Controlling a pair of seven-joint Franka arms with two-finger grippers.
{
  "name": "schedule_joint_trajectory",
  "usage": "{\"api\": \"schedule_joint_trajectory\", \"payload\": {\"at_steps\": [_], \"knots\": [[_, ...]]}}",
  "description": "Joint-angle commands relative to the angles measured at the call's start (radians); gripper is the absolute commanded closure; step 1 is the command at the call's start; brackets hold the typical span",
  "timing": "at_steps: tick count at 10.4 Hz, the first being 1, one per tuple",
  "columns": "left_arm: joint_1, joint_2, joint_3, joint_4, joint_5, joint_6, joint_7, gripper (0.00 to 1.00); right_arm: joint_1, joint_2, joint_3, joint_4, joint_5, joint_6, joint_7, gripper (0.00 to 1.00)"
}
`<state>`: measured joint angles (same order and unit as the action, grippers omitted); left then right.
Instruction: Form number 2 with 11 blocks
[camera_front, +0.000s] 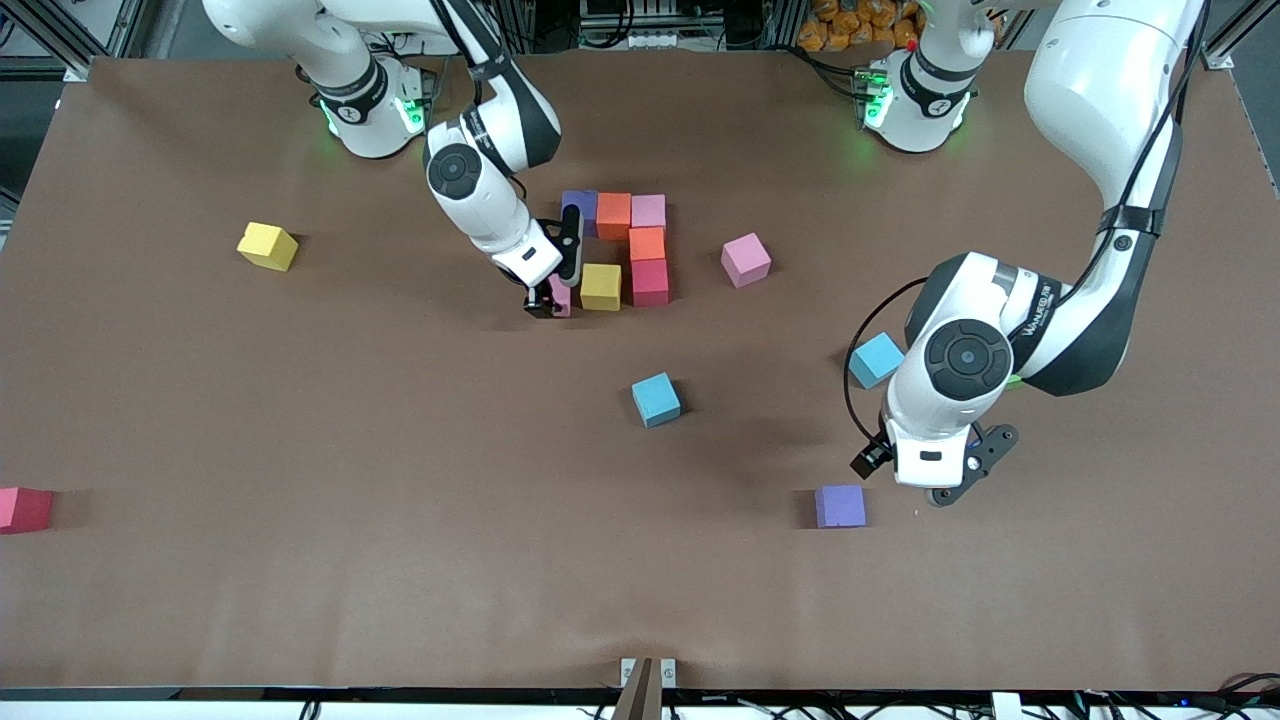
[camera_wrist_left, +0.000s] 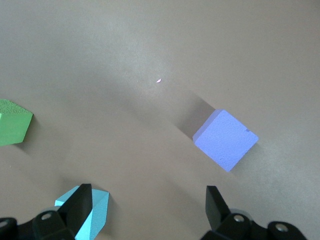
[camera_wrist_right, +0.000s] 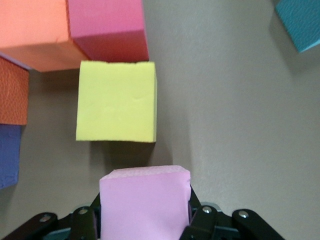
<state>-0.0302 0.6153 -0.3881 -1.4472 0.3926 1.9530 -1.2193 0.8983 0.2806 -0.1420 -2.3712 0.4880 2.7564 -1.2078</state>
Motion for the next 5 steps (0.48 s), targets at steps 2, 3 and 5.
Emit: {"api": "schedule_joint_trajectory", "payload": {"at_steps": [2,3,5], "knots": [[0.006,-0.012,-0.009,-0.010,0.023,-0.003,-0.002,0.00,0.002,-0.029,0.018,-0.036,0.120,0.019,-0.006,1.00],[0.006,-0.011,-0.009,-0.010,0.025,-0.002,-0.002,0.00,0.001,-0.027,0.048,-0.036,0.150,0.026,-0.006,1.00],[0.006,-0.011,-0.009,-0.009,0.025,0.004,-0.002,0.00,0.017,-0.014,0.055,-0.036,0.158,0.058,-0.007,1.00]]}}
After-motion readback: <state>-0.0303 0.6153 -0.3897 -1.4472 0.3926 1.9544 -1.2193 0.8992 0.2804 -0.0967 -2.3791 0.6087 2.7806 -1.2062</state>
